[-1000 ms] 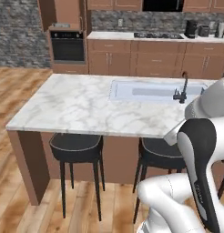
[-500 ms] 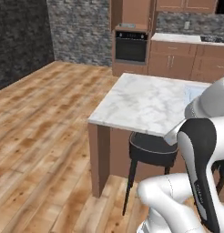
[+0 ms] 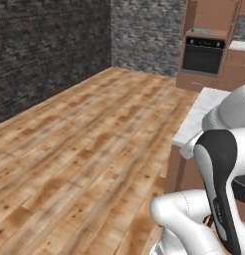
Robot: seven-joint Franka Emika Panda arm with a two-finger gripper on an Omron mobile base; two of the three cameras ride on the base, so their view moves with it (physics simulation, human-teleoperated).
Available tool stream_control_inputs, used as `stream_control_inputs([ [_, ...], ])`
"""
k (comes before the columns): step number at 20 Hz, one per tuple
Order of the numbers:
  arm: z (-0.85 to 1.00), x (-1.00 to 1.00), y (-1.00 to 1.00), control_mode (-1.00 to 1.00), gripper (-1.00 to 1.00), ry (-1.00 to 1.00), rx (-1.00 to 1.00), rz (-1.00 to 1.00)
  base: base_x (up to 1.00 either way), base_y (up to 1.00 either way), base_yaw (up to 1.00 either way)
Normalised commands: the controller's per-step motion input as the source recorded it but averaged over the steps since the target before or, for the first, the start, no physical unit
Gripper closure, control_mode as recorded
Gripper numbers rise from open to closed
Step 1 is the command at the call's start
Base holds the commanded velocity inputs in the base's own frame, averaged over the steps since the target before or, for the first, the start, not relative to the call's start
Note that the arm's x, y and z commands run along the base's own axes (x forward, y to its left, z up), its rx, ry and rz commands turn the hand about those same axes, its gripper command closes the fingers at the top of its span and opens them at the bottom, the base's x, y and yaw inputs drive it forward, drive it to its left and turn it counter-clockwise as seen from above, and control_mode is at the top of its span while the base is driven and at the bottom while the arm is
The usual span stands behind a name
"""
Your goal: Retrieve the tupperware and aluminum foil from the cabinet and place them on the dining counter near the plate with corn and chicken drumstick to prepare for storing leftovers.
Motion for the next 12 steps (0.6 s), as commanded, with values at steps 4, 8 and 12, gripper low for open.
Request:
stream_control_inputs([
  [4, 0.00, 0.00, 0.00, 1.00, -1.00, 0.00, 0.00, 0.00, 0.76, 0.92, -0.08],
  [8, 0.00, 0.00, 0.00, 1.00, -1.00, 0.00, 0.00, 0.00, 0.67, 0.74, -0.54],
  [12, 0.00, 0.00, 0.00, 1.00, -1.00, 0.00, 0.00, 0.00, 0.66, 0.68, -0.65],
])
